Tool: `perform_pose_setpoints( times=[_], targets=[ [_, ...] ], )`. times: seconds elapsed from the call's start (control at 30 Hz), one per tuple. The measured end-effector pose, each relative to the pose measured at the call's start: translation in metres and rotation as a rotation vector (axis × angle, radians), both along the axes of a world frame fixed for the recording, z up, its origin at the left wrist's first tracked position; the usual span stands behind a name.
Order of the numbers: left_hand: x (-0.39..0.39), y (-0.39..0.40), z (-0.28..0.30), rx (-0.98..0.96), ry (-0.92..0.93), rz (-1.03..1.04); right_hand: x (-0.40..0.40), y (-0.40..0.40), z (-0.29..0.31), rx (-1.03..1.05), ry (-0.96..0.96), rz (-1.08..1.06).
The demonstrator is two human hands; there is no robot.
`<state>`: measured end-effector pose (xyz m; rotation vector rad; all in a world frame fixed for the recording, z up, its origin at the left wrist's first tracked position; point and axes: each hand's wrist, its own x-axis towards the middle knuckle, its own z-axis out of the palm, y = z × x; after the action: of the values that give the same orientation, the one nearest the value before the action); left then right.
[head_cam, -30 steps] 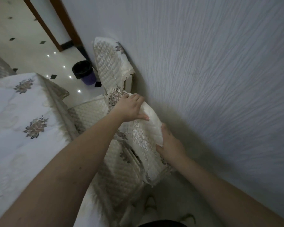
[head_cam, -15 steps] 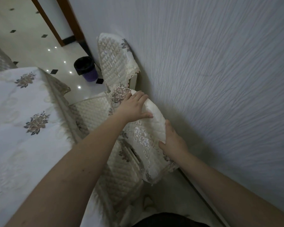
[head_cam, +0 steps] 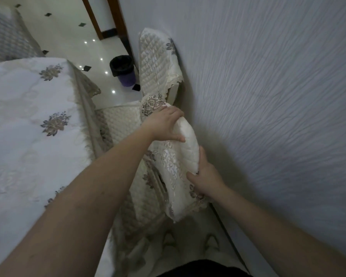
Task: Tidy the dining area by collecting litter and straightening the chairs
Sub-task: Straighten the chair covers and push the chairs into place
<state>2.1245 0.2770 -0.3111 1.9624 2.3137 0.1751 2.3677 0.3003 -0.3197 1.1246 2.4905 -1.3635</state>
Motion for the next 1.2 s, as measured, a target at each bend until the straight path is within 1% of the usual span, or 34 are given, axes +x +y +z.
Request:
perform_pose_setpoints(
  times=[0.13,0.33,0.53,0.7,0.83,0.9,0.97,1.07,1.2],
  targets=[
    [0.0,-0.008,0.001,0.002,-0.008,-0.003,-0.002,-0.006,-0.003,0.008,0.005,-0.009],
    [-0.005,-0.021,0.005,-0.04,-0.052,0.018,-0.008,-0.014,-0.006,-0.015,0.007,0.037],
    [-0.007,-0.045,0.0,-0.021,-0.135,0.046,-0.013,-0.033,-0.012,0.014,-0.015,0.068],
    [-0.003,-0.05,-0.001,-0.016,-0.141,0.045,-0.009,-0.038,-0.015,0.03,-0.015,0.061],
    [0.0,-0.051,0.002,-0.076,-0.118,0.061,-0.009,-0.038,-0.018,0.05,-0.007,0.06],
    [0.007,-0.054,0.004,-0.114,-0.064,0.115,-0.009,-0.035,-0.02,0.059,-0.005,0.076],
    [0.018,-0.062,0.004,-0.108,-0.05,0.214,-0.01,-0.03,-0.021,0.057,0.001,0.093],
    [0.045,-0.082,-0.001,0.0,-0.109,0.324,-0.014,-0.019,-0.024,0.021,0.033,0.102],
    [0.09,-0.11,-0.014,0.165,-0.271,0.503,-0.011,-0.011,-0.028,-0.036,0.181,0.149]
  ],
)
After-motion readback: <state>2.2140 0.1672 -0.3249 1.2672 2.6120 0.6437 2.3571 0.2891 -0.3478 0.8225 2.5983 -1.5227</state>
